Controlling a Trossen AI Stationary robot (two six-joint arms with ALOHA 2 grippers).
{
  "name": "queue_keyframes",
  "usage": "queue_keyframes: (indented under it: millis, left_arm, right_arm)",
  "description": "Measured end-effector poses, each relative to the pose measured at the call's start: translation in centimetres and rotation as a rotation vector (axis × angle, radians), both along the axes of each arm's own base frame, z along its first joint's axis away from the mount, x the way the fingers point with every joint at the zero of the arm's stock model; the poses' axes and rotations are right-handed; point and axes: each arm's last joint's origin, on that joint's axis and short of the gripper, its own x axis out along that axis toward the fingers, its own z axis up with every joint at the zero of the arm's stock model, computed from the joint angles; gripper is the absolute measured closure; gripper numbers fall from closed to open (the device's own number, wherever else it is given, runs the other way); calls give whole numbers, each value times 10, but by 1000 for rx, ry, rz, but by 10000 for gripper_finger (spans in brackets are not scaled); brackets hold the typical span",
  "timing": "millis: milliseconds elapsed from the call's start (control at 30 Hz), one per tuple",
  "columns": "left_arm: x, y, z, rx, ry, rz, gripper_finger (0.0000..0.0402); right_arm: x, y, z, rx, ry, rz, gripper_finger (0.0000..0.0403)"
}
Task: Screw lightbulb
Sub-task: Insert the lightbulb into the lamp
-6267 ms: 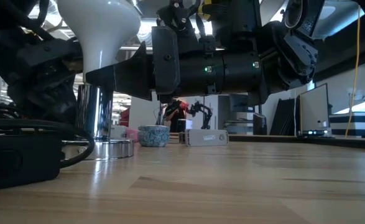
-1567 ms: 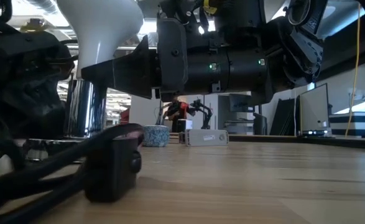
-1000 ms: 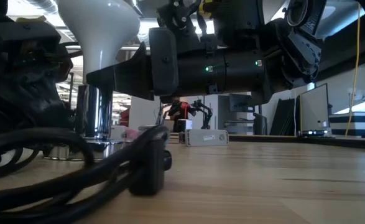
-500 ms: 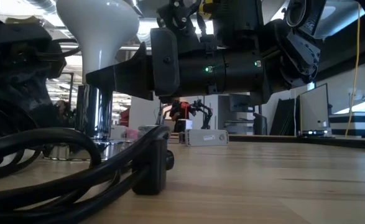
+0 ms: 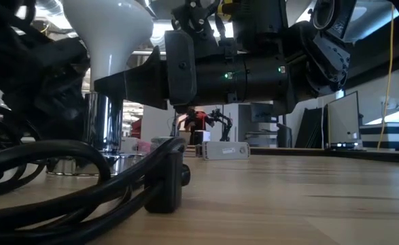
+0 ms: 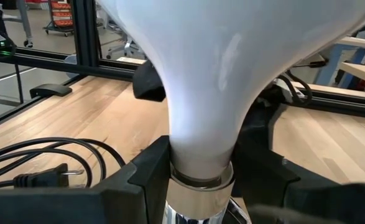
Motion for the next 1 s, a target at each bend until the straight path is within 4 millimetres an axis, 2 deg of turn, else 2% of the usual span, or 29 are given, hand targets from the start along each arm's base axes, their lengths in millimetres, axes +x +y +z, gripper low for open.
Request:
queue_keyframes:
  millis: [233, 600, 1000]
  left_arm:
    - [4, 2, -1, 13, 28, -52, 180]
    - [5, 1, -15, 7, 67, -26, 180]
    - [-6, -13, -17, -63, 70, -20, 180]
  right_arm:
    - [0, 0, 0, -1, 0, 2, 237]
    - [0, 0, 0, -1, 0, 2, 237]
    - [0, 1, 0, -1, 0, -1, 237]
